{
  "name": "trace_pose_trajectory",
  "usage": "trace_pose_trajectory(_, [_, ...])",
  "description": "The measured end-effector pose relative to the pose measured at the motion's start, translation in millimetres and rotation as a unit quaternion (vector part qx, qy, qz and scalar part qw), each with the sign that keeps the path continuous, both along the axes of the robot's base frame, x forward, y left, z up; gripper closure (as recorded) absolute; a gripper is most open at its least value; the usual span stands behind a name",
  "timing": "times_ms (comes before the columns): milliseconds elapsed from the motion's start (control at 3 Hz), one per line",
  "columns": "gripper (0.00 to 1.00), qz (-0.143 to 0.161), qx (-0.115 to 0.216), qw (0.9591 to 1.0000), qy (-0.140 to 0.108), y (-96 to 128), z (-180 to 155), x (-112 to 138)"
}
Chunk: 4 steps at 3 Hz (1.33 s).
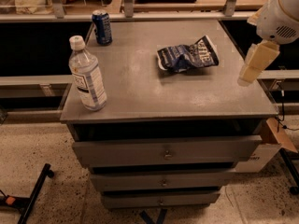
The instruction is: Move blue chip bag near pepsi can
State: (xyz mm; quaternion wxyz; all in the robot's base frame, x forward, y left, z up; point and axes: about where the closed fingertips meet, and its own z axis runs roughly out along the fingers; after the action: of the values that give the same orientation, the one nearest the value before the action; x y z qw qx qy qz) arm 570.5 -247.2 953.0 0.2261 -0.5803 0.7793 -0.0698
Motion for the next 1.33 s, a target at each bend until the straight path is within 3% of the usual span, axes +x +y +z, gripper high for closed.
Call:
trace_pose_trajectory(667, [0.0, 0.014, 0.034, 0.9992, -0.013, -19, -35, 26])
trace_pose_trajectory(1333, [0.0, 0.031, 0.044, 0.9981, -0.03, -18, -47, 49])
